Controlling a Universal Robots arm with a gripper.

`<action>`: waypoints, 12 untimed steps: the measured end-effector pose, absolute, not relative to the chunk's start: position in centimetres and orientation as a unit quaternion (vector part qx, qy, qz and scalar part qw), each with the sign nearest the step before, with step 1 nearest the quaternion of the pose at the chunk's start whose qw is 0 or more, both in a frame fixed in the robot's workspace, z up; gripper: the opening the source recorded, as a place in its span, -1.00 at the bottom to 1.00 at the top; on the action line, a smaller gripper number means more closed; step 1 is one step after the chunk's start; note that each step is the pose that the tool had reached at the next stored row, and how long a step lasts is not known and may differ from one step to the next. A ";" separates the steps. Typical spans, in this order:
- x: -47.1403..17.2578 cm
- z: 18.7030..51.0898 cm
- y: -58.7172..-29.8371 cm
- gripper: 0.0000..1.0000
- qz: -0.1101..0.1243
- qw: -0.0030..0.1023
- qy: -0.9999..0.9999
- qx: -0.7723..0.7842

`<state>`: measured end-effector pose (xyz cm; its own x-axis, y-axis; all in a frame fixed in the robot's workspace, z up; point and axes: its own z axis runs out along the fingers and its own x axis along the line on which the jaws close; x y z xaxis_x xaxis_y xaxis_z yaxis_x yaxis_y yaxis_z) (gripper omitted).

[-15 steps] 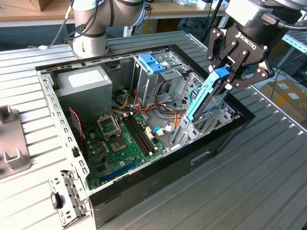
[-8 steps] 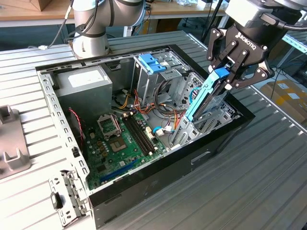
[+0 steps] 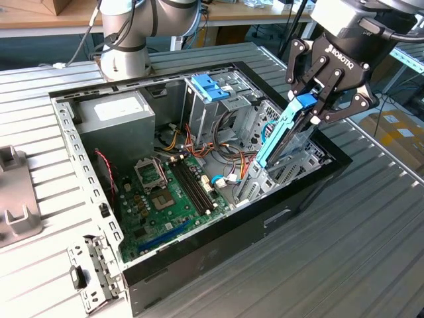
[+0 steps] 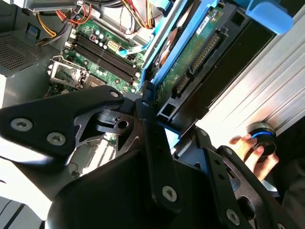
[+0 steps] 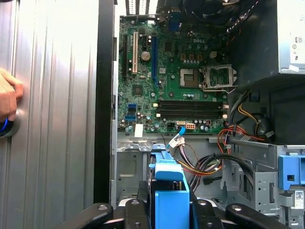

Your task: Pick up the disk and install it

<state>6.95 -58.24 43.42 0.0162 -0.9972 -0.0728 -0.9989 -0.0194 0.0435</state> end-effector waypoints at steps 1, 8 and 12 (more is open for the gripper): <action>6.9 43.4 -58.3 -0.26 0.041 0.010 0.701 -0.712; 6.9 43.4 -58.3 -0.26 0.040 0.010 0.714 -0.699; 6.9 43.2 -58.3 -0.26 0.040 0.009 0.714 -0.699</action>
<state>6.95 -58.30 43.21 -0.0233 -0.9973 -0.0691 -0.9988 0.0204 0.0435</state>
